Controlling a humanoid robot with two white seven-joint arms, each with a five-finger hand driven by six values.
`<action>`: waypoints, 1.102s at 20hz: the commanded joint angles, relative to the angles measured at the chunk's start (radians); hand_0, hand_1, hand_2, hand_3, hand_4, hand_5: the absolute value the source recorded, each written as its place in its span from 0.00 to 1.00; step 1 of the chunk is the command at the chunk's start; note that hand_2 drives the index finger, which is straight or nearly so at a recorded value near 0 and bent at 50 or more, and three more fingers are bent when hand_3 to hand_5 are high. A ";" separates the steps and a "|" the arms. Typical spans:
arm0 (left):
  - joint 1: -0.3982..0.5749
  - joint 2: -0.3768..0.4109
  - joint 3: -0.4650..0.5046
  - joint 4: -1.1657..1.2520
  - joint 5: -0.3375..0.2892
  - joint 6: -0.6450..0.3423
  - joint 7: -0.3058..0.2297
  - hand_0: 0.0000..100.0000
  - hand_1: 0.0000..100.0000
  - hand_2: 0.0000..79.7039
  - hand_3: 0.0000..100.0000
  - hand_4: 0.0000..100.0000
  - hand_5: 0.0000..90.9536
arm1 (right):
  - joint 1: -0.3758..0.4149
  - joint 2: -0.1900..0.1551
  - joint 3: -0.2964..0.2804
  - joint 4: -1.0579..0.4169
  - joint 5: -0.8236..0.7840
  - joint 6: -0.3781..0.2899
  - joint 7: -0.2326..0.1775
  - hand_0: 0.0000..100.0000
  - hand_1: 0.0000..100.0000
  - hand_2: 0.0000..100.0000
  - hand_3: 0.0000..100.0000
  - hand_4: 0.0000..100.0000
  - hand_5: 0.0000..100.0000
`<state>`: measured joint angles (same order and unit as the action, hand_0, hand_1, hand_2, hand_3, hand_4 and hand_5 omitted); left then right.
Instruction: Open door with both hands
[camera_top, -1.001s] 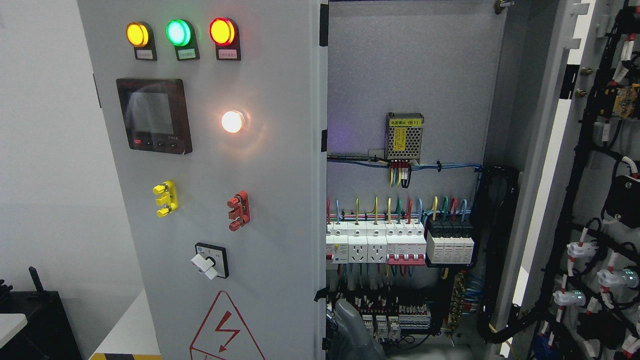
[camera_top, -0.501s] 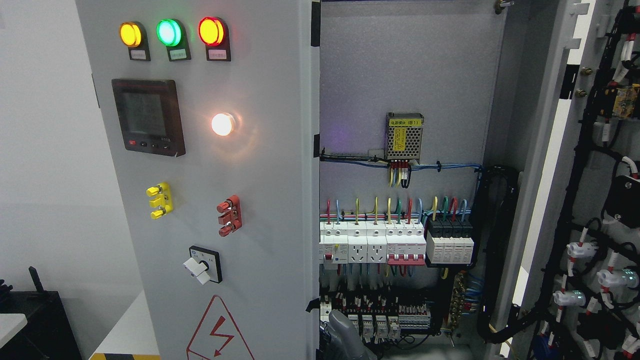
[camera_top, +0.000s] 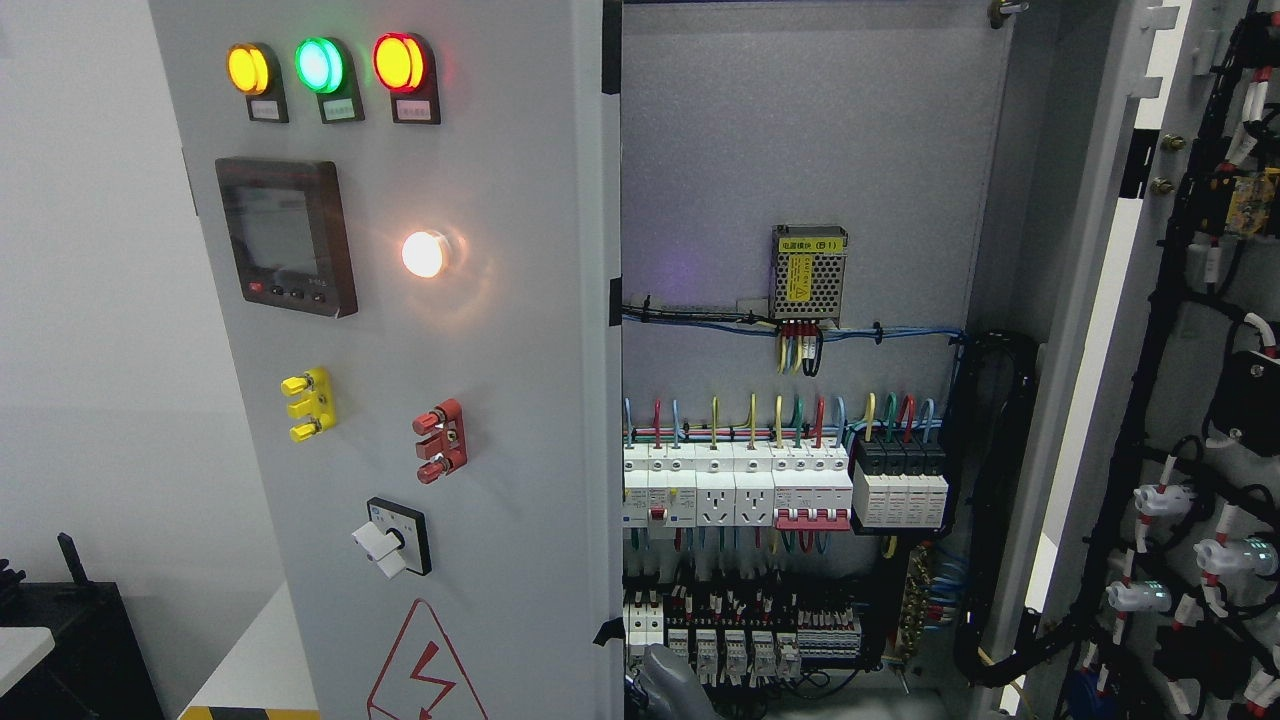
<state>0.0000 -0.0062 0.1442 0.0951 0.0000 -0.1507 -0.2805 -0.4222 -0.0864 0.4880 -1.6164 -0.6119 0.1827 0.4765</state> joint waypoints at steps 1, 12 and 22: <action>0.031 -0.028 0.000 -0.002 0.003 0.000 -0.002 0.00 0.00 0.00 0.00 0.04 0.00 | 0.014 -0.001 0.037 -0.051 0.000 0.000 0.001 0.00 0.00 0.00 0.00 0.00 0.00; 0.031 -0.028 0.000 0.000 0.003 0.000 -0.002 0.00 0.00 0.00 0.00 0.04 0.00 | 0.013 -0.004 0.073 -0.066 0.000 0.000 0.001 0.00 0.00 0.00 0.00 0.00 0.00; 0.031 -0.028 0.000 -0.002 0.003 0.000 -0.002 0.00 0.00 0.00 0.00 0.04 0.00 | 0.010 -0.004 0.087 -0.068 0.000 -0.002 0.025 0.00 0.00 0.00 0.00 0.00 0.00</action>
<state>0.0000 -0.0045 0.1442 0.0948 0.0000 -0.1508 -0.2800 -0.4112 -0.0896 0.5523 -1.6737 -0.6119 0.1827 0.4956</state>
